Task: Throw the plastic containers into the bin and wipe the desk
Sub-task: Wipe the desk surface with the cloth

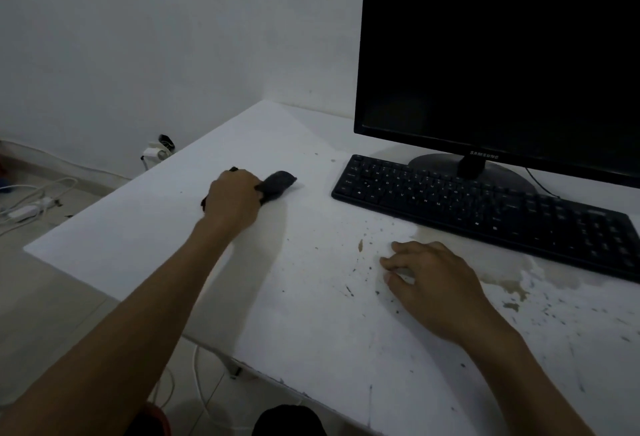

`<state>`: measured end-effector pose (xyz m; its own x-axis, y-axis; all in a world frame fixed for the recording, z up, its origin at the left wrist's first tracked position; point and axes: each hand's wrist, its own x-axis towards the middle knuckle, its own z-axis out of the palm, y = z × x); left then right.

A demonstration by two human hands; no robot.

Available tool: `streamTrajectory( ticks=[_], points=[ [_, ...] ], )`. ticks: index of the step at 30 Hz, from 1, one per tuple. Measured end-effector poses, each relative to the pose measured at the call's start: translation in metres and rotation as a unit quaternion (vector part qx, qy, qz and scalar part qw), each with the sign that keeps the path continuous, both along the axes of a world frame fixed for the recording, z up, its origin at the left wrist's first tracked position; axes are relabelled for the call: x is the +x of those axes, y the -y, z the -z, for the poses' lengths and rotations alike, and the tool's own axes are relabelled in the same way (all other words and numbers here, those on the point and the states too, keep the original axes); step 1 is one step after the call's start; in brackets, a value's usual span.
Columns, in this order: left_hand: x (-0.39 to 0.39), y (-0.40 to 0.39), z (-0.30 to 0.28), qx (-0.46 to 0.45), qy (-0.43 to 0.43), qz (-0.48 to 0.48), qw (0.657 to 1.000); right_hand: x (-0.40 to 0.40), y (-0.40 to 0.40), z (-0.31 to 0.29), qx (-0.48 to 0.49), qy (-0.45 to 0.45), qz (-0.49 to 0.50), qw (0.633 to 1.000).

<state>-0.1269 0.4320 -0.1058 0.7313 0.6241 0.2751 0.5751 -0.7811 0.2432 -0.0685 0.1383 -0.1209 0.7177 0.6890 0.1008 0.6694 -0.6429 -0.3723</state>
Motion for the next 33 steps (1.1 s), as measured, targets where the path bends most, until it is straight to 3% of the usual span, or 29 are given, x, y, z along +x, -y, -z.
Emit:
streamTrajectory(
  ticks=[5,7,12,15,17,19,21,23,25,27,30,33],
  points=[
    [-0.001,0.066,0.014,0.009,-0.019,0.166,0.986,0.001,0.002,-0.003,-0.009,0.003,0.0,1.0],
    [0.006,0.058,0.01,0.026,-0.023,0.163,0.986,0.0,0.002,-0.002,-0.009,0.007,-0.001,1.0],
    [0.011,0.02,0.016,0.04,0.012,0.052,0.998,-0.001,0.001,0.0,-0.007,0.008,-0.002,1.0],
    [0.003,0.048,0.015,0.027,0.007,0.098,0.995,0.0,0.002,-0.001,-0.003,0.005,-0.001,1.0],
    [-0.014,0.079,0.011,0.003,-0.006,0.164,0.986,0.001,0.003,-0.004,0.028,-0.022,0.004,0.999],
    [-0.036,0.115,0.006,-0.037,-0.01,0.248,0.968,-0.002,0.002,-0.008,0.121,-0.046,0.027,0.991],
    [-0.054,0.138,0.0,-0.126,0.008,0.31,0.942,-0.01,-0.002,-0.013,0.211,-0.025,0.035,0.977],
    [-0.062,0.139,-0.005,-0.223,0.04,0.305,0.925,-0.02,-0.01,-0.019,0.25,-0.02,0.011,0.968],
    [-0.067,0.127,-0.005,-0.275,0.104,0.24,0.925,-0.029,-0.02,-0.023,0.226,-0.033,-0.044,0.972],
    [-0.076,0.115,-0.002,-0.257,0.161,0.175,0.937,-0.038,-0.031,-0.022,0.135,-0.036,-0.12,0.983],
    [-0.087,0.108,0.005,-0.196,0.152,0.158,0.956,-0.048,-0.045,-0.019,0.02,-0.013,-0.166,0.986],
    [-0.09,0.113,0.006,-0.177,0.15,0.184,0.955,-0.065,-0.033,-0.016,0.0,0.063,-0.203,0.977]
  ],
)
